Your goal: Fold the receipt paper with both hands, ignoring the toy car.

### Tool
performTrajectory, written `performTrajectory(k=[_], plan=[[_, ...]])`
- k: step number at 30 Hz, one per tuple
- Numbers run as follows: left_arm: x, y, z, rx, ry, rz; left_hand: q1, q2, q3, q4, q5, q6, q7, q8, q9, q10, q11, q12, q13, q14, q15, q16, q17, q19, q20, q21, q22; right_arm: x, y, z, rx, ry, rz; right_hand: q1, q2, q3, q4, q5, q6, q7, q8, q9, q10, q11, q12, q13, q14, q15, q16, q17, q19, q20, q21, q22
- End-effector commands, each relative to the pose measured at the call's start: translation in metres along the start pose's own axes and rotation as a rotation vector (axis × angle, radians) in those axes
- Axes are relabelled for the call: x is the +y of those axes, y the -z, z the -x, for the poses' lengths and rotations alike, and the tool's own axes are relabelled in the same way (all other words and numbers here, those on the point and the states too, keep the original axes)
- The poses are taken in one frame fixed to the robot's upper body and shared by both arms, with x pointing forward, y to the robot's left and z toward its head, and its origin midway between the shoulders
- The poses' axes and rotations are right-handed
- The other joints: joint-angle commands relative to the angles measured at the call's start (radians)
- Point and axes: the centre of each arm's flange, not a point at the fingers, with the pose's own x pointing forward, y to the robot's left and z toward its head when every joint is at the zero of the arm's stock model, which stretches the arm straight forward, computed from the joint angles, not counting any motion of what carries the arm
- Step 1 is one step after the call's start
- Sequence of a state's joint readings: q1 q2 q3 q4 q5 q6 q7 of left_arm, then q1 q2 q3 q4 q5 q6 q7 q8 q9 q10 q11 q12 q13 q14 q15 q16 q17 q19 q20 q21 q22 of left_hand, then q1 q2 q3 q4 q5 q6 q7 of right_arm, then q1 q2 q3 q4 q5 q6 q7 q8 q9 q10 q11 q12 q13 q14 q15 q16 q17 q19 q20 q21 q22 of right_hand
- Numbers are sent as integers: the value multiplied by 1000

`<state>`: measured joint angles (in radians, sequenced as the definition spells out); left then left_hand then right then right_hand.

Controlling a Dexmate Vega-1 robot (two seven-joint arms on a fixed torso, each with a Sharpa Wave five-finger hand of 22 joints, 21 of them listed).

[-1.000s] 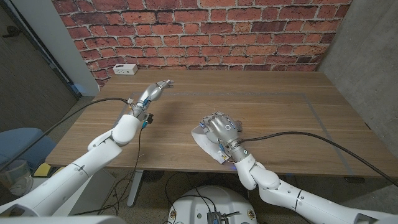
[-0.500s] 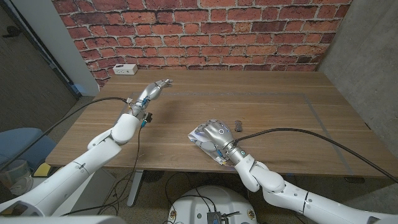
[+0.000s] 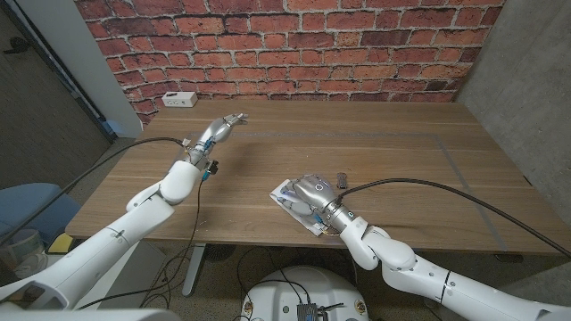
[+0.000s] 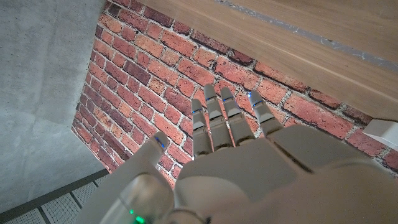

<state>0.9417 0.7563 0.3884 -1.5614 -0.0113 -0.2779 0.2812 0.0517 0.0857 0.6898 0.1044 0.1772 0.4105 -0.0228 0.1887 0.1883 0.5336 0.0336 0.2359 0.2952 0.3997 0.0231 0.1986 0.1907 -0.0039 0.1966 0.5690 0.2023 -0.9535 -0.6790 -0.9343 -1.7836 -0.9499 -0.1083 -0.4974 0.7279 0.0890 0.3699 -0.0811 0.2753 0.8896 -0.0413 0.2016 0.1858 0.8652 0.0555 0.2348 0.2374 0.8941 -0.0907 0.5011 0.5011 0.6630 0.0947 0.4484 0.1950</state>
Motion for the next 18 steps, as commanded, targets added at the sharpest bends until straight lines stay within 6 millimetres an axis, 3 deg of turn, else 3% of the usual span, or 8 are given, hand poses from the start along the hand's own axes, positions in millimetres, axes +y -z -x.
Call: performTrajectory(k=[1, 2, 4, 9, 11, 13, 16, 18], plan=[[-5, -3, -11, -29, 66, -5, 6, 26, 3, -4, -1, -4, -2, 6, 2, 2, 0, 5, 1, 0, 1, 3, 0, -7, 5, -6, 2, -31, 11, 34, -54, 175, -51, 53, 7, 60, -51, -13, 35, -8, 6, 2, 40, -8, 23, 13, 50, -7, 1, -8, 8, -5, 8, 2], [-5, -4, -12, -32, 69, -7, 6, 25, 3, -4, -1, -4, -2, 6, 2, 2, -1, 5, 1, 0, 0, 3, 0, -7, 6, -6, 2, -33, 10, 36, -58, 184, -48, 74, 11, 82, -70, -17, 36, -10, 4, 2, 47, -8, 27, 17, 58, -15, 1, -9, 10, -9, 10, 2], [-5, -5, -14, -39, 77, -10, 6, 25, 3, -5, -1, -3, -4, 7, 2, 1, -2, 5, 1, 0, 2, 3, 0, -7, 6, -6, 2, -36, 8, 40, -67, 184, -59, 88, 9, 99, -83, -23, 29, -22, -2, 2, 50, -17, 31, 21, 63, -19, -1, -11, 11, -12, 12, 2], [-5, -10, -19, -51, 114, -37, 11, 24, 6, -13, -2, 7, -15, 11, 2, 1, -4, 5, 2, -1, 0, 3, -1, -6, 6, -7, 2, -40, 5, 47, -89, 177, -83, 73, 3, 115, -75, -41, 54, -10, 3, 2, 80, -14, 47, 30, 82, -16, -1, -12, 7, -13, 13, 2], [-5, -13, -21, -59, 135, -53, 53, 26, 22, -68, -1, 58, -41, 28, 2, 16, -14, 13, 3, 6, -8, 7, -3, -3, 3, -8, 1, -37, 5, 48, -83, 141, -72, 66, 7, 130, -73, -50, 82, -2, 9, 2, 99, -19, 57, 35, 99, -15, 1, -13, 16, -15, 19, 3], [-5, -16, -23, -62, 159, -77, 127, 51, 50, -154, 9, 115, -41, 39, 1, 42, -30, 24, 1, 21, -32, 14, -4, 21, -12, -2, 0, -32, 8, 50, -79, 107, -64, 67, 11, 144, -75, -55, 86, 0, 6, 1, 94, -13, 55, 36, 73, -19, -15, -16, 17, -16, 22, 3], [-6, -22, -26, -62, 208, -116, 234, 84, 79, -259, 28, 227, -19, 58, 1, 66, -47, 31, -5, 66, -62, 32, -1, 67, -40, 18, 3, -24, 11, 53, -73, 66, -47, 61, 25, 167, -72, -62, 90, 3, 2, 1, 74, -6, 42, 29, 47, -15, -39, -25, 27, -18, 30, 4], [-7, -27, -28, -63, 253, -153, 316, 82, 89, -293, 43, 325, 2, 74, 2, 86, -65, 34, -16, 94, -80, 43, 1, 87, -61, 34, 8, -20, 14, 55, -61, 50, -45, 43, 31, 174, -61, -70, 113, 3, 6, 0, 79, 1, 40, 24, 39, -13, -54, -36, 34, -19, 36, 4]])
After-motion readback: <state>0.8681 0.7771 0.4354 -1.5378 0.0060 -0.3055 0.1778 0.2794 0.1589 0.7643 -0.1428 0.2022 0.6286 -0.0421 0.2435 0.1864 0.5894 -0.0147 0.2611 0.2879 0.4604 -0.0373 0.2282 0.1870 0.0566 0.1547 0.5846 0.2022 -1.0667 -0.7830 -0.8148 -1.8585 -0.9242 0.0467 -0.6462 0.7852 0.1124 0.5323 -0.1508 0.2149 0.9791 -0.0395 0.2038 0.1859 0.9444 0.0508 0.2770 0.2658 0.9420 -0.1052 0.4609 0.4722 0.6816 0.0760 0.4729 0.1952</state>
